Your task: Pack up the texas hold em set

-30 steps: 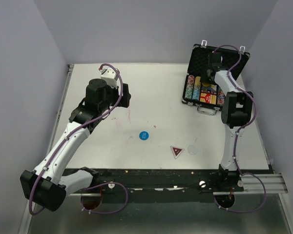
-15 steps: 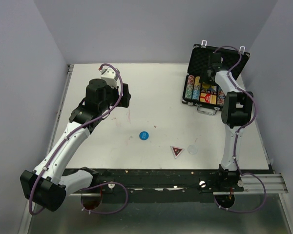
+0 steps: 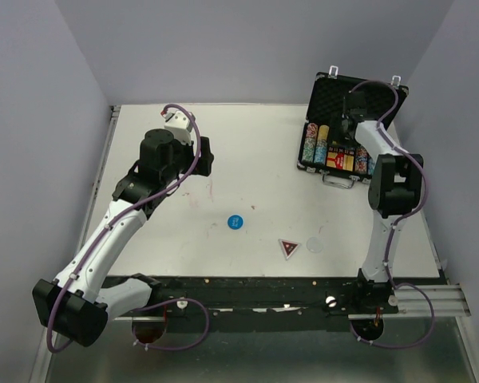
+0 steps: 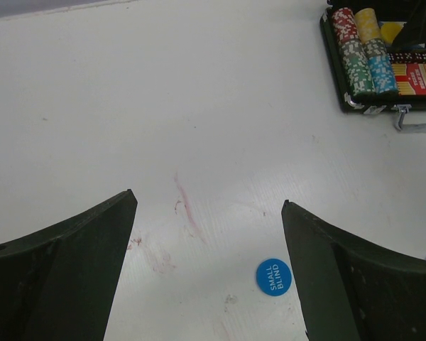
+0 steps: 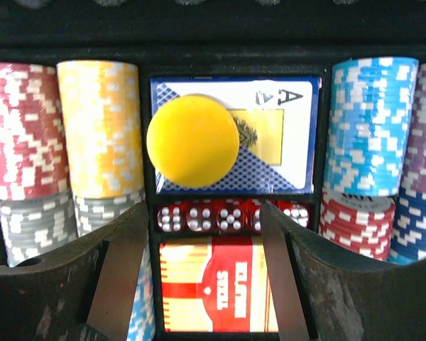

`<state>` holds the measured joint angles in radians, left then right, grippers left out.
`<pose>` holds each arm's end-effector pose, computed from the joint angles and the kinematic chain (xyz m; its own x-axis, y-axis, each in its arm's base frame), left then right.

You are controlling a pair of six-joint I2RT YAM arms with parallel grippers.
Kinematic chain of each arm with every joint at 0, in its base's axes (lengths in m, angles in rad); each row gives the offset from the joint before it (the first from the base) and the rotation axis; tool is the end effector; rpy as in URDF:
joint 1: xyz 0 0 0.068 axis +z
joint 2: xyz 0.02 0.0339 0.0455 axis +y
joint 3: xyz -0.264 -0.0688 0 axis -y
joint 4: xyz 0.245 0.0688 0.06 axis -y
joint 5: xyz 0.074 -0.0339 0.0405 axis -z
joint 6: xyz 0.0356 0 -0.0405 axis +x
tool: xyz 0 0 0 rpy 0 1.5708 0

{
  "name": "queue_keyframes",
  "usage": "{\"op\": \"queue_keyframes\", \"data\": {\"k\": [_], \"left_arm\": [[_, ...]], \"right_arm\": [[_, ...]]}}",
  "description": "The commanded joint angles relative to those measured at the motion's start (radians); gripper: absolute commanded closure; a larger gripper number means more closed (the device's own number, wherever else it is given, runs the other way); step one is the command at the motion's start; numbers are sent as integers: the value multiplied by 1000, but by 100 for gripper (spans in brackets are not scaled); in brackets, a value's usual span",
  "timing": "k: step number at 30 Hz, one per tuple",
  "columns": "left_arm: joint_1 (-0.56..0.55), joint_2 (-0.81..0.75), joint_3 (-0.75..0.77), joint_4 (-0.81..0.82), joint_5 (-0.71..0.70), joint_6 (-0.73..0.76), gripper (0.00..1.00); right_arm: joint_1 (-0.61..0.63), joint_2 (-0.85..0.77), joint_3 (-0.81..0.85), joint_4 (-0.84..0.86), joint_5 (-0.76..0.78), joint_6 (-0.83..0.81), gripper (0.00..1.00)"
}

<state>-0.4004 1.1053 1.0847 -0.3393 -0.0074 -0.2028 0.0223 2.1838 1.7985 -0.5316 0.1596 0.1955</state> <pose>0.2306 -0.0973 0.3658 -0.3949 -0.0516 -0.9173 0.3102 0.9323 -0.1860 0.4879 0.0052 0.2063 -0.7639 0.1748 -0.6212 0.2274 0.9738 -0.0056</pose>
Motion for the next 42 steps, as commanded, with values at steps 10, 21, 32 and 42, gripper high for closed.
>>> {"op": "queue_keyframes", "data": {"k": [10,21,32,42], "left_arm": [[29,-21,29,3,59,-24,1],[124,-7,24,13,122,-63,1],[179,-2,23,6,83,-53,1],[181,-5,26,8,98,-58,1]], "right_arm": [[103,-357,-272,61,-127,33,29],[442,-415,-335,-41,-124,81,30],[780,-355,-413,16,-97,168,30],[895,-243,-360,-14,-48,179,29]]}}
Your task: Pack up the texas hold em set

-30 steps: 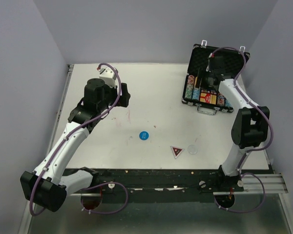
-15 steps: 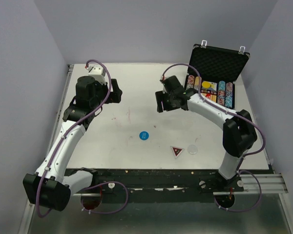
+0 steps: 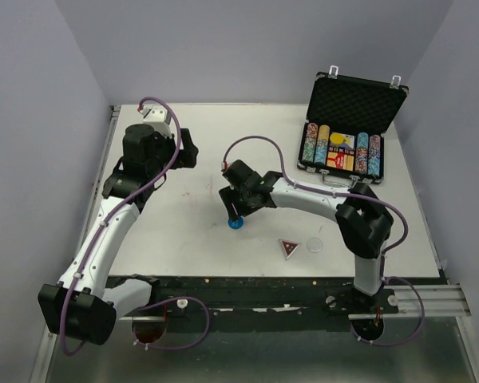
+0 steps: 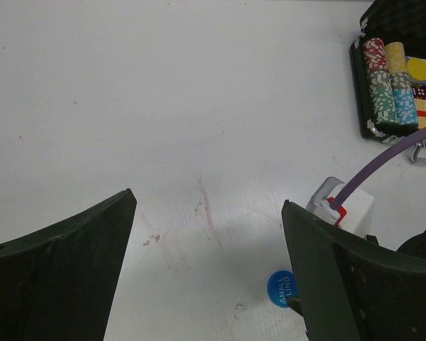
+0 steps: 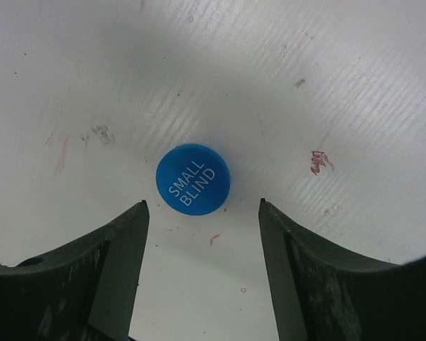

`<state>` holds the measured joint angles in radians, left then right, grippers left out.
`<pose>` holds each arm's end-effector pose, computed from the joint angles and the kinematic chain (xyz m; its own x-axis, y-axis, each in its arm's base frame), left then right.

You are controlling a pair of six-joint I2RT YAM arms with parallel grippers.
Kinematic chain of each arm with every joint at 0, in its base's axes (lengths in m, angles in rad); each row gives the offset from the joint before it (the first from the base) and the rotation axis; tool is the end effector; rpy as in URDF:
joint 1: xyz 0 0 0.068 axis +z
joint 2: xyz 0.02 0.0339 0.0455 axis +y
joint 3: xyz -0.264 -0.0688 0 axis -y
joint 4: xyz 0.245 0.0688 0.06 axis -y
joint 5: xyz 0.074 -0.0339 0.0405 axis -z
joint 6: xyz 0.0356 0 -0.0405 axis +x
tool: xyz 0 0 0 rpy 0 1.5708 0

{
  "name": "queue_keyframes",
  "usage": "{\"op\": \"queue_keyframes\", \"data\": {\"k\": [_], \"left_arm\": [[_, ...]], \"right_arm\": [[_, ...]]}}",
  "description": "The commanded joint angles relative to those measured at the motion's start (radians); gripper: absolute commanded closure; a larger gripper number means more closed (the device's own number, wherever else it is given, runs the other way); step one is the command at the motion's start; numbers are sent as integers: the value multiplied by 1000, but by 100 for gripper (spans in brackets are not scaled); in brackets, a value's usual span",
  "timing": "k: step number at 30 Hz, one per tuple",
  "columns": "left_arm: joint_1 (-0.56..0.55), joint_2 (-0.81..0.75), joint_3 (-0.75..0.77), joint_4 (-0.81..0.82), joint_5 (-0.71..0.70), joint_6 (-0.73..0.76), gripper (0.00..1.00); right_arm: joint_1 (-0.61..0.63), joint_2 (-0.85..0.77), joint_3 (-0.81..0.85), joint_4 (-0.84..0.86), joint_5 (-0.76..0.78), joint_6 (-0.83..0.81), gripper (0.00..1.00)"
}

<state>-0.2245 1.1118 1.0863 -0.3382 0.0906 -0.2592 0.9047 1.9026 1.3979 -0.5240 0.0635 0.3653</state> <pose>0.2447 -0.0592 0.3650 -0.4132 -0.1675 -0.8951 0.2051 0.9406 -0.2707 0.2526 0.3178 0.2033 -0.7675 -0.3996 -0.5013 -0.5249 0.8406 0.1335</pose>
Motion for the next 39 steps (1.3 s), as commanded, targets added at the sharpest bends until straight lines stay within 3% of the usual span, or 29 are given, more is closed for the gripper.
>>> {"op": "queue_keyframes", "data": {"k": [1,39], "left_arm": [[5,-12,24,7,0,-2,1],[7,-13,26,5,17,-12,1]], "right_arm": [[16,44,47,-25,52,6,28],[103,162,81,-56,154,-11,32]]}}
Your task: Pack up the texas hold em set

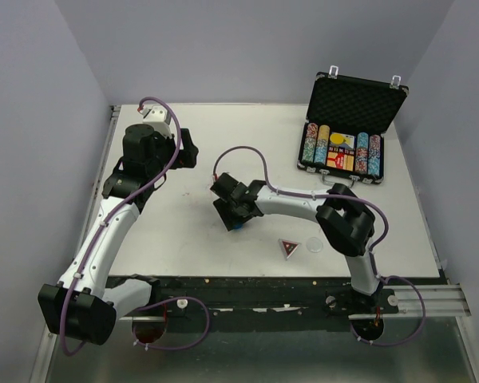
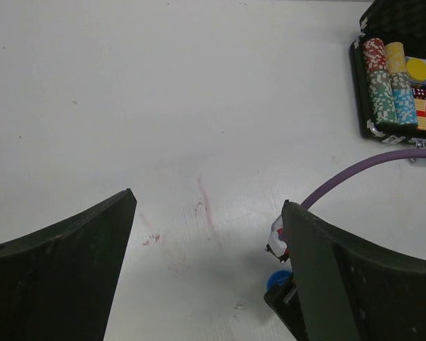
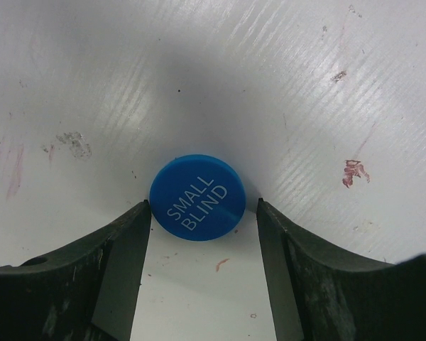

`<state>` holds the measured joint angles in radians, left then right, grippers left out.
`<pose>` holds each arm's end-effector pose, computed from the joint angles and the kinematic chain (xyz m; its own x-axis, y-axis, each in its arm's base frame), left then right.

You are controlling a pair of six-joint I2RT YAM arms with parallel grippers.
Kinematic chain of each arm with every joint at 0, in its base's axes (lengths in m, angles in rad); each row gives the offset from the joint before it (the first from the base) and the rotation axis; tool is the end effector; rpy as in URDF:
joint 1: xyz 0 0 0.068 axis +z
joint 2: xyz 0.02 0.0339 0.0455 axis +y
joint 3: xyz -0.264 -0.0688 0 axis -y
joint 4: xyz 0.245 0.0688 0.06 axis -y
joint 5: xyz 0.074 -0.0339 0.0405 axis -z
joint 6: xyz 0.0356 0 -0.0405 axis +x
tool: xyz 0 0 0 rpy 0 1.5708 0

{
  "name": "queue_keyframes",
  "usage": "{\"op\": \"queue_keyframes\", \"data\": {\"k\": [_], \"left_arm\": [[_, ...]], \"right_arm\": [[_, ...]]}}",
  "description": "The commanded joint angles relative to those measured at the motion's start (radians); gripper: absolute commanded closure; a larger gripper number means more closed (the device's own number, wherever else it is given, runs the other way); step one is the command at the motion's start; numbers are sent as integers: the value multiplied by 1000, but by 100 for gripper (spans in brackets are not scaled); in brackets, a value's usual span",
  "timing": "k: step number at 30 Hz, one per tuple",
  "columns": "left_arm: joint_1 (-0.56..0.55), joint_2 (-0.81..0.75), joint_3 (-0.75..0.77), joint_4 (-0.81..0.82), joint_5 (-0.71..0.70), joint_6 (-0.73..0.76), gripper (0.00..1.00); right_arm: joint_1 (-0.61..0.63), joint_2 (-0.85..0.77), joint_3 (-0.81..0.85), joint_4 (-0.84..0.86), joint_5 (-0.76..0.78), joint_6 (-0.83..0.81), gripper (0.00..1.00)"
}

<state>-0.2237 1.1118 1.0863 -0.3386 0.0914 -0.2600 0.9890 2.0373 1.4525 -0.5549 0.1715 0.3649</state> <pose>0.2448 -0.0590 0.3649 -0.4137 -0.1684 -0.8947 0.2046 0.9404 -0.2716 0.2368 0.3490 0.1650 -0.7462 -0.4946 -0.4457 -0.5543 0.8323 0.0043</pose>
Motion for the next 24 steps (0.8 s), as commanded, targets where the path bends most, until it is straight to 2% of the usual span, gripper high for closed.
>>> {"op": "queue_keyframes", "data": {"k": [1,15,24], "left_arm": [[6,-13,26,6,16,-12,1],[6,-17,26,7,16,-12,1],[6,-23,24,7,13,-12,1]], "right_arm": [[20,31,31,-28,52,-12,32],[39,61,39,-59,94,-7,34],[36,70,23,-66,65,6,37]]}}
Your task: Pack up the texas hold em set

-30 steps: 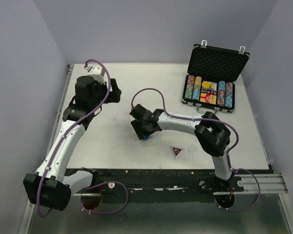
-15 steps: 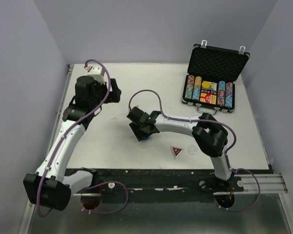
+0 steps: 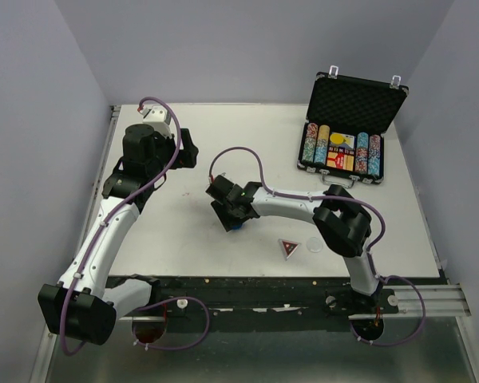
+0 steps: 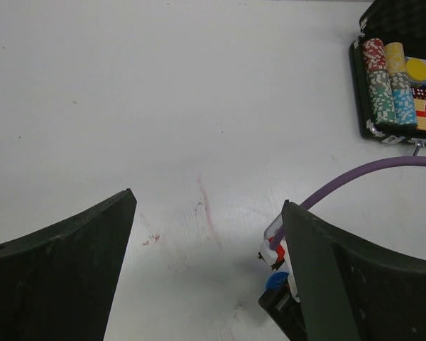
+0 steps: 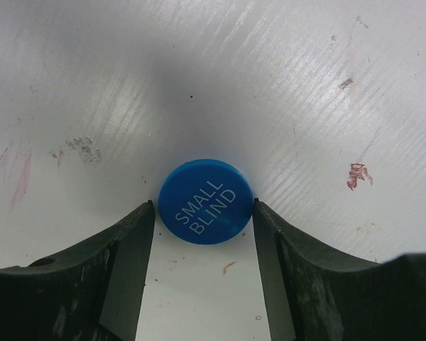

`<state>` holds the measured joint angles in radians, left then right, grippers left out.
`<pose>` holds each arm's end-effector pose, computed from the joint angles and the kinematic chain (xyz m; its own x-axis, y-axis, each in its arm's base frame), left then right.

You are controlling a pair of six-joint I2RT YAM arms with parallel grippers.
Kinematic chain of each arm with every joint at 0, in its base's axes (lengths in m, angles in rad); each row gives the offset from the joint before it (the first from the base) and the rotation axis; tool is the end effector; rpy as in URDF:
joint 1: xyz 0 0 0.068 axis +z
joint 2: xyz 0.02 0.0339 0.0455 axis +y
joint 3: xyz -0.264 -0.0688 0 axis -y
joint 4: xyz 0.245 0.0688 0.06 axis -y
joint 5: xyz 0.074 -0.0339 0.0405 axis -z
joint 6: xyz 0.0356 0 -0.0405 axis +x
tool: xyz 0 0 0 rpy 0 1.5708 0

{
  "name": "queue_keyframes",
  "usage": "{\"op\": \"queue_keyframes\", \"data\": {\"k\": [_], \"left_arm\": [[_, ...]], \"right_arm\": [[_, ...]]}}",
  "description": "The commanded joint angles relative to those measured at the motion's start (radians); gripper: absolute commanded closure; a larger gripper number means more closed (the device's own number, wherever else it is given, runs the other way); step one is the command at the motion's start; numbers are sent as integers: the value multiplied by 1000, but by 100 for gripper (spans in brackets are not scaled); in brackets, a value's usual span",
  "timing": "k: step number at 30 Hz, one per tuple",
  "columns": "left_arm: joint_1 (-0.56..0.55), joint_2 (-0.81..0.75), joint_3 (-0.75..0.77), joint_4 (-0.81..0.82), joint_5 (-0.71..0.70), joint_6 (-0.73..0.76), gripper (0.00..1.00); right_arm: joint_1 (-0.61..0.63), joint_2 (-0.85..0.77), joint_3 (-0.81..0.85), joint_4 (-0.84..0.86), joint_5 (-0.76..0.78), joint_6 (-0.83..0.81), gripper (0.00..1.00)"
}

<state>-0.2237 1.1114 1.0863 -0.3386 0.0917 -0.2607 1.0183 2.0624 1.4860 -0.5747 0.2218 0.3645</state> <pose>0.2447 -0.0590 0.3650 -0.4136 -0.1691 -0.8946 0.2047 0.9402 -0.2724 0.2308 0.3594 0.1637 -0.7270 -0.5166 -0.4523 -0.5610 0.8267 -0.0424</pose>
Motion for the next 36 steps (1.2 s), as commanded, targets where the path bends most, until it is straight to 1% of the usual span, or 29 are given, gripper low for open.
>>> {"op": "queue_keyframes", "data": {"k": [1,12,20,27,32,36], "left_arm": [[6,-24,24,9,13,-11,1],[4,-28,23,10,11,-12,1],[6,-30,23,10,9,-11,1],[7,-25,23,10,5,-9,1],[6,-22,21,9,3,-8,1],[10,-21,23,9,-1,-6,1]], "right_arm": [[6,47,-13,-50,13,5,37],[-3,48,-4,-77,21,5,44],[-86,-41,-10,-62,-27,-1,50],[-216,-134,-47,-53,-52,-27,52],[-360,-195,-38,-65,-41,-84,53],[-512,-209,-4,-67,-39,-134,53]]}}
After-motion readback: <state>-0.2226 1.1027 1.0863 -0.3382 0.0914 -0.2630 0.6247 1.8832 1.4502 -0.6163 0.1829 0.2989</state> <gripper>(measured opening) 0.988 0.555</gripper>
